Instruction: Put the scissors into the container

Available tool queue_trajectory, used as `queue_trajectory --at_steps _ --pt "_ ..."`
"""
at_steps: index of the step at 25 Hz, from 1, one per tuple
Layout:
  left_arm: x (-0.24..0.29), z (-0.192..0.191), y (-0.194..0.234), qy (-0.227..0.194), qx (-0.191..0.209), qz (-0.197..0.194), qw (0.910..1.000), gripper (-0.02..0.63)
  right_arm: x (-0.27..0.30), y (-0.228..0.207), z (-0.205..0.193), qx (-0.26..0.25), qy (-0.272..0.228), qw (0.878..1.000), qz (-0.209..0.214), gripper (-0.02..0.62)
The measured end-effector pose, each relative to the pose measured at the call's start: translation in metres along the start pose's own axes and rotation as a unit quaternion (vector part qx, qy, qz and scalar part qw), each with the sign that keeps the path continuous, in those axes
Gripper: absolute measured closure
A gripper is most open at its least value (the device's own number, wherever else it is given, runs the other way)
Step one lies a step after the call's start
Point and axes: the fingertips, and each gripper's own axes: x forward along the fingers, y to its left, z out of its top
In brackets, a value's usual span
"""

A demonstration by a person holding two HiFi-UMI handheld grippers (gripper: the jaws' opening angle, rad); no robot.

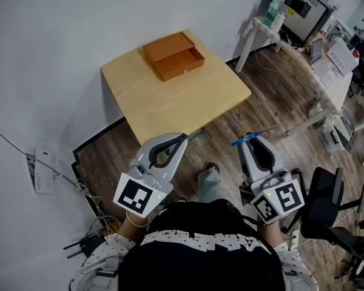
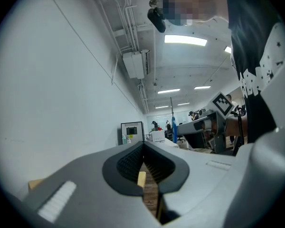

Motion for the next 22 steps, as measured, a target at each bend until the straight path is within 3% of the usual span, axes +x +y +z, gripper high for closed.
queue_trajectory --at_steps 22 --pt "0.102 -0.013 0.092 0.035 0.006 0.12 0.9921 0.604 0.146 -0.102 0.012 0.002 0.011 0.994 0.111 0.494"
